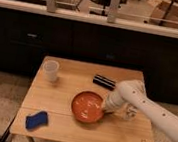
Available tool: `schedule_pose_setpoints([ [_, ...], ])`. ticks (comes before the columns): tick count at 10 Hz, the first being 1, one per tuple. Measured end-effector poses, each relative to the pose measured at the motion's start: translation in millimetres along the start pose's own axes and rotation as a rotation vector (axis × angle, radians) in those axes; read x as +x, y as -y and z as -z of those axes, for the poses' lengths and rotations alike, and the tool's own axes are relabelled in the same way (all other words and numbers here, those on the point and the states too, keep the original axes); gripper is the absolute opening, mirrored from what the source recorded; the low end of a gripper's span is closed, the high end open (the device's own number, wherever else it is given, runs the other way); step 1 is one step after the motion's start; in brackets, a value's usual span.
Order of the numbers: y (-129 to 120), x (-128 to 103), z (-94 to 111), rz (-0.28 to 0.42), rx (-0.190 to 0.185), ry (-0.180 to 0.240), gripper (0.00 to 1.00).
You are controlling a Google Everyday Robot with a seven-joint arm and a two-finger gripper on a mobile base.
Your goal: Drag the ceramic bowl in a circle
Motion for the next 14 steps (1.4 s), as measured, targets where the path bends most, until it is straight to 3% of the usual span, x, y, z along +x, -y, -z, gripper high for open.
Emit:
schedule_pose_setpoints([
  [2,50,10,-11,0.016,0.019,0.029,0.03],
  [3,76,7,-17,0.046,0.021,0.063,0.03],
  [5,105,-11,-25,0.106,0.004,0.097,0.03],
  [7,117,-39,-31,0.131,-0.026,0.113,0.03],
  [10,100,-80,-22,0.121,-0.109,0.106,0.03],
  [12,64,-98,-8,0.098,-0.143,0.097,0.03],
  [14,19,-105,7,0.054,-0.147,0.094,0.03],
])
